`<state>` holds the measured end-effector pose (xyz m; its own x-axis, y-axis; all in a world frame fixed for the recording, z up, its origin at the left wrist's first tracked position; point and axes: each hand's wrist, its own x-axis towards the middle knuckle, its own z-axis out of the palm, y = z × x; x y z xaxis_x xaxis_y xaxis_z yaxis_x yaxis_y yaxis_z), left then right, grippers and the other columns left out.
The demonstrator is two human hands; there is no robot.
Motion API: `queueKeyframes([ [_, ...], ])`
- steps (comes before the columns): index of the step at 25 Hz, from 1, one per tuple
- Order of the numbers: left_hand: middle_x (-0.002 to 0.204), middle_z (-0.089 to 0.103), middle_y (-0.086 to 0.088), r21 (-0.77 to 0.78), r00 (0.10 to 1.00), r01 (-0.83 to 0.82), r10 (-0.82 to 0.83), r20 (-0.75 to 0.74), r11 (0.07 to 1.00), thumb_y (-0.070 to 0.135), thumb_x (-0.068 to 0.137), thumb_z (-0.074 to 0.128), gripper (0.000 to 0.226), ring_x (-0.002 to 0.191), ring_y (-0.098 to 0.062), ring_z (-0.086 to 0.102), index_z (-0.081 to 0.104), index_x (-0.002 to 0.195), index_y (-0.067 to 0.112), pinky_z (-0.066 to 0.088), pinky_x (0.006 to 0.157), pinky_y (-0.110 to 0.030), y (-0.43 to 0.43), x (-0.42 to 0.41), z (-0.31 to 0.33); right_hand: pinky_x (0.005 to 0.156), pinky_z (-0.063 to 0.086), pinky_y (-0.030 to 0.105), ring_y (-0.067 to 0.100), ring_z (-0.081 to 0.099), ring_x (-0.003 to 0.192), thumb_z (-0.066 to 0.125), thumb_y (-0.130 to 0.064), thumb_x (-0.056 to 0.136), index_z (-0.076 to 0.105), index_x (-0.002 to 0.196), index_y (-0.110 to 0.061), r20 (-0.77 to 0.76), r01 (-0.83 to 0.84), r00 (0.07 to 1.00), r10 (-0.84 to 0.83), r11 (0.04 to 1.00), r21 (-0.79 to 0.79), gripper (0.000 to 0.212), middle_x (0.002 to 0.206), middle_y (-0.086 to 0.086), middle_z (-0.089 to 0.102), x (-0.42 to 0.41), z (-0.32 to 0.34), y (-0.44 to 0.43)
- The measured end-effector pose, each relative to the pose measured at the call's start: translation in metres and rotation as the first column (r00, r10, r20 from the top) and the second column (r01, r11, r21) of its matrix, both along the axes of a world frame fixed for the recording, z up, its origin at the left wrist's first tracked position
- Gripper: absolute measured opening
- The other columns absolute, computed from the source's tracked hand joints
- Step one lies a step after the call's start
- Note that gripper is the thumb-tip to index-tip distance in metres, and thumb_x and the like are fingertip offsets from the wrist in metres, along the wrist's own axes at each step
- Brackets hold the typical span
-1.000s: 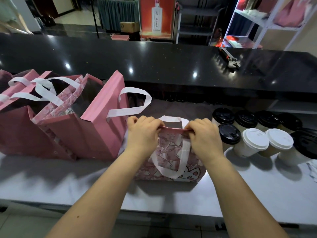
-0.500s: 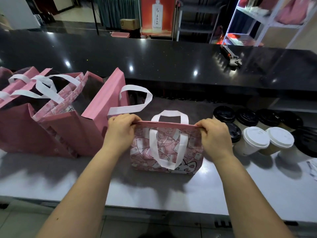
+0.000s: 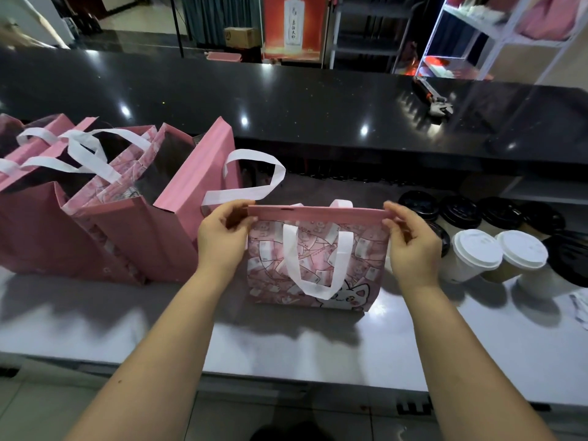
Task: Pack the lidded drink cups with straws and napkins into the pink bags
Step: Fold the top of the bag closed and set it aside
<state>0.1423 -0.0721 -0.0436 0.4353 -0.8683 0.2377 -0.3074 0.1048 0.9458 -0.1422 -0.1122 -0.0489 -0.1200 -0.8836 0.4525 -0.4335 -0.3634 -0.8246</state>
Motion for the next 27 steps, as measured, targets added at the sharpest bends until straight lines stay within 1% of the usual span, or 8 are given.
queueKeyframes([
  [3,0.102,0.069,0.008,0.113,0.975,0.058,-0.032,-0.221,0.992,0.005,0.077,0.076,0.041,0.091,-0.001,0.065,0.062,0.11,0.024,0.053,0.083,-0.016,0.033,-0.002,-0.029,0.092,0.052,0.023,0.001,0.062,0.105,0.067,-0.003,0.085,0.053,0.131,-0.023,0.359,-0.14,0.933,0.037,0.954,0.264,0.052,0.121,-0.008,0.063,-0.002,-0.031,0.034],
  [6,0.09,0.074,0.012,0.264,0.961,0.092,-0.016,-0.276,0.96,0.003,0.079,0.073,0.034,0.088,-0.002,0.069,0.067,0.102,0.027,0.054,0.084,-0.019,0.068,-0.006,-0.067,0.083,0.054,0.018,-0.007,0.064,0.091,0.071,-0.004,0.081,0.058,0.124,-0.015,0.35,-0.181,0.937,0.001,0.858,0.48,0.047,0.107,-0.009,0.067,-0.007,-0.063,0.064],
  [10,0.087,0.072,0.008,0.26,0.949,0.045,0.04,-0.312,0.965,-0.005,0.085,0.065,0.027,0.08,-0.003,0.068,0.068,0.094,0.021,0.053,0.079,-0.02,0.059,-0.011,-0.082,0.087,0.055,0.033,0.015,0.068,0.095,0.067,0.0,0.085,0.066,0.109,-0.01,0.349,-0.152,0.936,-0.044,0.844,0.515,0.026,0.099,0.001,0.073,-0.001,-0.081,0.058],
  [12,0.081,0.071,0.01,0.255,0.943,0.024,0.063,-0.326,0.967,-0.005,0.085,0.064,0.027,0.077,-0.003,0.067,0.068,0.088,0.022,0.052,0.075,-0.018,0.055,-0.013,-0.084,0.087,0.054,0.031,0.016,0.068,0.095,0.066,0.002,0.086,0.066,0.108,-0.01,0.392,-0.132,0.914,-0.102,0.839,0.527,0.026,0.098,0.0,0.072,0.001,-0.086,0.056],
  [15,0.084,0.071,0.0,0.32,0.932,0.006,0.111,-0.344,0.947,-0.005,0.082,0.068,0.023,0.086,-0.02,0.067,0.068,0.084,0.018,0.053,0.088,-0.035,0.063,-0.01,-0.099,0.085,0.055,0.027,0.017,0.067,0.093,0.065,0.002,0.086,0.068,0.097,-0.014,0.401,-0.088,0.897,-0.186,0.813,0.576,0.02,0.094,-0.001,0.071,-0.004,-0.095,0.069],
  [18,0.083,0.071,-0.005,0.379,0.93,0.002,0.138,-0.342,0.925,-0.005,0.081,0.069,0.021,0.089,-0.027,0.067,0.068,0.078,0.016,0.051,0.093,-0.043,0.069,-0.011,-0.107,0.088,0.054,0.041,0.023,0.067,0.087,0.068,-0.001,0.084,0.069,0.082,-0.017,0.358,-0.05,0.904,-0.233,0.775,0.63,0.016,0.087,0.004,0.072,-0.012,-0.1,0.075],
  [24,0.086,0.07,-0.006,0.252,0.921,-0.048,0.14,-0.363,0.966,-0.003,0.083,0.068,0.016,0.082,-0.018,0.065,0.067,0.089,0.012,0.056,0.08,-0.028,0.066,-0.027,-0.089,0.086,0.054,0.041,0.024,0.066,0.087,0.067,0.002,0.084,0.069,0.086,-0.014,0.482,-0.075,0.843,-0.238,0.835,0.545,0.016,0.088,0.007,0.071,-0.019,-0.092,0.063],
  [27,0.077,0.069,0.002,0.187,0.918,-0.091,0.155,-0.365,0.978,-0.005,0.084,0.067,0.021,0.071,-0.009,0.064,0.066,0.082,0.016,0.055,0.066,-0.02,0.055,-0.038,-0.068,0.072,0.056,0.03,0.016,0.067,0.082,0.065,0.004,0.085,0.068,0.083,-0.016,0.575,-0.096,0.78,-0.247,0.861,0.5,0.02,0.087,0.005,0.07,-0.015,-0.076,0.052],
])
